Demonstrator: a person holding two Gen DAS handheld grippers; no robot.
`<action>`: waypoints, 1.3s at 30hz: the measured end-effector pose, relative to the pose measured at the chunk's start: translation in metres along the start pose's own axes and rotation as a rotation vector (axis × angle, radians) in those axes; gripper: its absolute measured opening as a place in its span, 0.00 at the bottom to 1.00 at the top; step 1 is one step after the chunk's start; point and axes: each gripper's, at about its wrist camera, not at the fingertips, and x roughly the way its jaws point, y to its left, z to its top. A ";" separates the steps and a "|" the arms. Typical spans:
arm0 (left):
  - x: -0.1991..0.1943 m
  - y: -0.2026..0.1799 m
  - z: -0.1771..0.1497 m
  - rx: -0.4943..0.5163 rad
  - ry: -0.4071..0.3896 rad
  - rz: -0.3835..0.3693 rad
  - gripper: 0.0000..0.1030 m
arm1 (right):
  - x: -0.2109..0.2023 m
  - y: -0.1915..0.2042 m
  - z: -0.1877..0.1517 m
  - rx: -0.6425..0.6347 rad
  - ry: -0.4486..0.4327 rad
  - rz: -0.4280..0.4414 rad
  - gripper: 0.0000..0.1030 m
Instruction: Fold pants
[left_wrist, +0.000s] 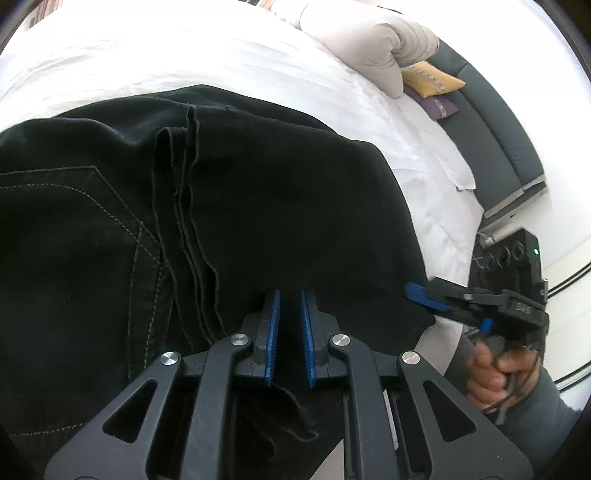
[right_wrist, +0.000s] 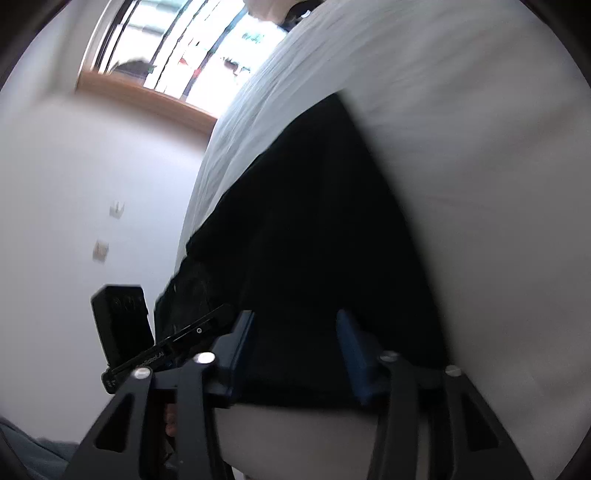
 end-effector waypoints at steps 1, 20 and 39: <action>-0.002 -0.001 0.000 -0.001 0.001 0.004 0.11 | -0.011 -0.005 -0.004 0.065 -0.008 0.012 0.47; -0.015 -0.015 -0.004 -0.012 -0.015 0.050 0.11 | 0.025 0.061 0.039 0.019 0.028 -0.024 0.57; -0.205 0.078 -0.130 -0.412 -0.301 0.208 0.53 | 0.125 0.134 0.074 -0.023 0.015 0.052 0.69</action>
